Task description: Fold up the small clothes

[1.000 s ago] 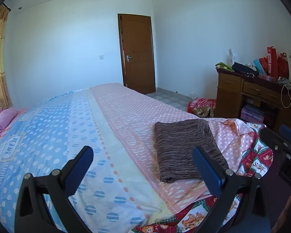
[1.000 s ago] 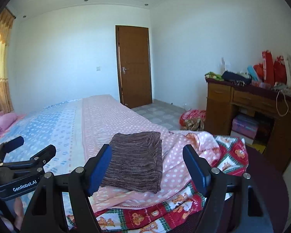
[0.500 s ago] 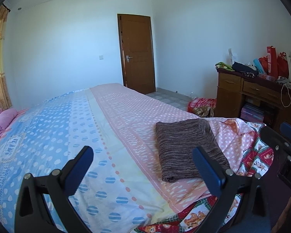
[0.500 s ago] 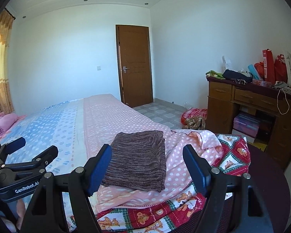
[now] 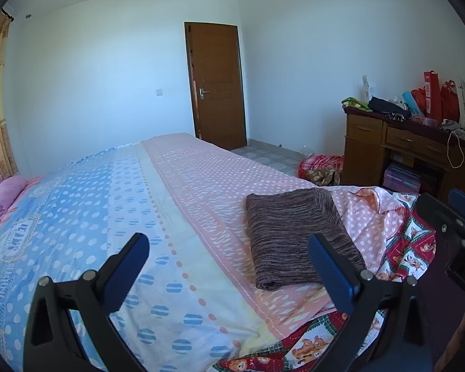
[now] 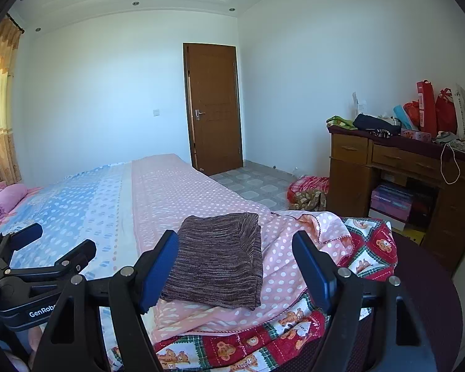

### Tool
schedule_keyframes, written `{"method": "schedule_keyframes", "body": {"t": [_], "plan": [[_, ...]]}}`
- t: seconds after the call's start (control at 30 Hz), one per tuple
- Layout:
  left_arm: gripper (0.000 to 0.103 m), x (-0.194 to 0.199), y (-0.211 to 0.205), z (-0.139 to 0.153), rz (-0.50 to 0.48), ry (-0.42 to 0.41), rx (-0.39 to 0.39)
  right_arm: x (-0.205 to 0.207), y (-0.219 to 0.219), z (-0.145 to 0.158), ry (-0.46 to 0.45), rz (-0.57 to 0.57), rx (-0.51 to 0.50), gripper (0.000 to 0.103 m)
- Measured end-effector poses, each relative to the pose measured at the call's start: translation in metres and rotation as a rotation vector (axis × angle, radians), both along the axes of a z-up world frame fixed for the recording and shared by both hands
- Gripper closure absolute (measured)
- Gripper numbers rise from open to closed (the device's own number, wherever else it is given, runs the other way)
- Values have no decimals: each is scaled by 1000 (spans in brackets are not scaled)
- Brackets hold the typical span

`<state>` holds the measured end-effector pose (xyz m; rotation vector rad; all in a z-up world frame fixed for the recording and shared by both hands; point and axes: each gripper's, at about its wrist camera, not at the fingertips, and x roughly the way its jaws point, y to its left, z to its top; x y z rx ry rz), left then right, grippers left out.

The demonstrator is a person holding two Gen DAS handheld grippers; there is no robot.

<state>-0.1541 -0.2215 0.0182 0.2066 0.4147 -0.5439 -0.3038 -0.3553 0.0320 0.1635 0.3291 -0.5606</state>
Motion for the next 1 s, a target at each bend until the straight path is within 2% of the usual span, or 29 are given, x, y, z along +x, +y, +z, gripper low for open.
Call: {"method": "schedule_keyframes", "body": {"t": [0.43, 0.73, 1.0], "plan": [[0, -1, 0, 2, 2, -8, -3, -1, 0, 0, -2, -12, -4, 26], [0, -4, -4, 2, 16, -29, 23, -2, 1, 1, -4, -12, -8, 26], [0, 2, -2, -2, -8, 33, 1, -1, 0, 2, 1, -9, -5, 26]]}}
